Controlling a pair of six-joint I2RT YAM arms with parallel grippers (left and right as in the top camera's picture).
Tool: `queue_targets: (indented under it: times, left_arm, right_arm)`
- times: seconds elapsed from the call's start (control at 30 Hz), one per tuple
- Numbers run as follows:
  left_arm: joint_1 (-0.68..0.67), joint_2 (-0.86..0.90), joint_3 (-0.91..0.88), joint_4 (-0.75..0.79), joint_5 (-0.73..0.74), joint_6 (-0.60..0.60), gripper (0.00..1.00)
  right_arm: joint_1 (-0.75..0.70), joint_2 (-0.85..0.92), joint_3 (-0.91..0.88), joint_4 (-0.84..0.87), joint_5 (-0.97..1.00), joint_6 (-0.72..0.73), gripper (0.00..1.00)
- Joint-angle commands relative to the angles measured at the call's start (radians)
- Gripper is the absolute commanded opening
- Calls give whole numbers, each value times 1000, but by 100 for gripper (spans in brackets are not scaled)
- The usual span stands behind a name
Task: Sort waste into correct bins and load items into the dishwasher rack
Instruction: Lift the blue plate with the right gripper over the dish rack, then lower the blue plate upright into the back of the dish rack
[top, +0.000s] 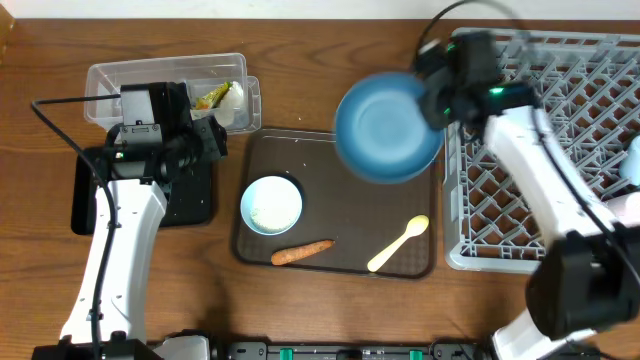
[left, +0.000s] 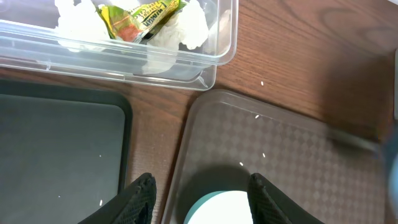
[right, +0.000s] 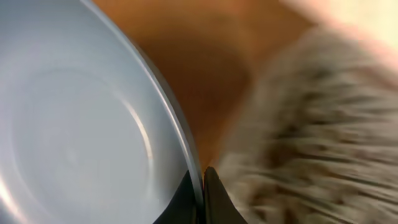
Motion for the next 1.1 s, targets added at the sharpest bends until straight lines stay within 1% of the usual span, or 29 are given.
queue_targets:
  times: [0.0,0.13,0.2,0.27,0.4,0.53,0.83,1.07]
  left_arm:
    - [4,9,-15,-2,-10,10,50]
    - [4,9,-15,-2,-10,10,50]
    - [4,9,-15,-2,-10,10,50]
    - [4,9,-15,-2,-10,10,50]
    - [4,9,-15,-2,-10,10,51]
    - [4,9,-15,-3,-10,10,50]
    - [4,9,-15,-3,-10,10,50]
    - [4,9,-15,-2,-10,10,50]
  right_arm:
    - [-53,-47,32,35,252,28,1]
    - [-117,-62,32,177,612,28,1]
    - [-145,-62,32,250,722,10,1]
    - [-178,-62,31,337,788,-31,1]
    - [-237,-61,31,480,842,-112,1]
    - [-308,-60,31,558,880,-122,1]
    - [-487,-19,31,589,994,-122,1]
    - [-562,22,31,610,1001,-122,1]
